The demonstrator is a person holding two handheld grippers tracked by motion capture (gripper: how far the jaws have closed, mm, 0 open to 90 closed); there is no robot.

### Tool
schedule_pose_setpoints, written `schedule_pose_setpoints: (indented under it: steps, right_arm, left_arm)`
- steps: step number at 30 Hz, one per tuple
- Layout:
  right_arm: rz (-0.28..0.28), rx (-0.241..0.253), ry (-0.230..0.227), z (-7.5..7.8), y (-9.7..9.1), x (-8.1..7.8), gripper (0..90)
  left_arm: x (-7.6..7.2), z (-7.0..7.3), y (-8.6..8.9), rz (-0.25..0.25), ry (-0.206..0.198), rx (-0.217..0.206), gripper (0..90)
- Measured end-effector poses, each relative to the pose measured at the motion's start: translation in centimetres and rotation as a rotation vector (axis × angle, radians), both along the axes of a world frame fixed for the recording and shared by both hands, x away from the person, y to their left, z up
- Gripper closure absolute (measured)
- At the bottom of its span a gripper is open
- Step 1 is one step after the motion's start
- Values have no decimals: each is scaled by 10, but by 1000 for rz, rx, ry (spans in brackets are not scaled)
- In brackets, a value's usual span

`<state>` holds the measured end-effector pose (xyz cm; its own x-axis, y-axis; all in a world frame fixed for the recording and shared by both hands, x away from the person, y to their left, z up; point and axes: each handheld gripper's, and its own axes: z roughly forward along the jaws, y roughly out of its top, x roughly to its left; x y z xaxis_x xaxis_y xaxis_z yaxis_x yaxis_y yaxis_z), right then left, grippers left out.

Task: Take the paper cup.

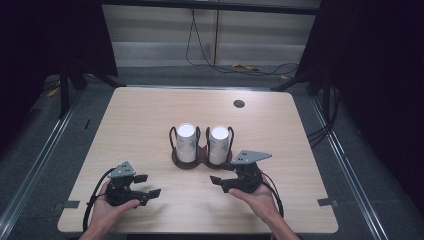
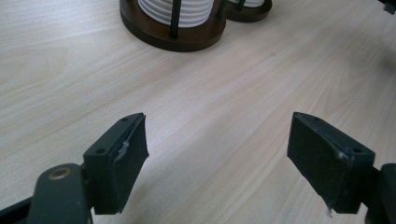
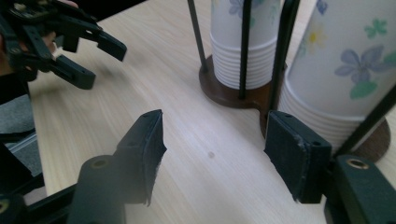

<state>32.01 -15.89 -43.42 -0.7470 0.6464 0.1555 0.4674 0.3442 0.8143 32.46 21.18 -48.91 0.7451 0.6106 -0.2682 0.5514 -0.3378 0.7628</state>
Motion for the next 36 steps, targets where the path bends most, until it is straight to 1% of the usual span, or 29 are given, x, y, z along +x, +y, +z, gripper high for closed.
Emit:
schedule_pose_setpoints:
  steps: [2,4,6,11,16,17,21,26,27,29,31,33,36]
  right_arm:
    - [9,5,-6,2,1,2,401]
    - [16,22,-4,4,1,3,412]
    - [26,16,-12,6,3,4,415]
    - [45,29,-30,13,9,9,436]
    - [65,37,-55,23,18,17,443]
    - [68,46,-59,25,19,19,443]
    - [87,54,-67,32,27,28,437]
    - [104,54,-79,41,35,38,438]
    - [110,46,-83,43,37,40,438]
    - [114,43,-78,45,40,44,437]
    - [120,28,-74,46,43,49,439]
    - [126,34,-72,48,45,54,442]
    - [123,30,-90,50,48,59,449]
  left_arm:
    - [0,0,0,-2,-1,-1,196]
    - [0,0,-1,-1,1,-2,193]
    - [-1,0,-1,-1,0,0,192]
    - [-1,0,-2,-7,-6,3,191]
    - [-1,0,-3,-12,-4,-1,191]
    - [-1,0,-2,-11,-4,-2,191]
    - [-1,0,-3,-13,-5,-1,192]
    - [-2,0,-4,-20,-8,9,192]
    - [-3,0,-4,-23,-7,11,192]
    - [-3,0,-5,-25,-6,6,192]
    - [-3,0,-5,-32,-9,13,192]
    - [-3,0,-5,-34,-9,11,191]
    - [-4,0,-5,-34,-10,13,192]
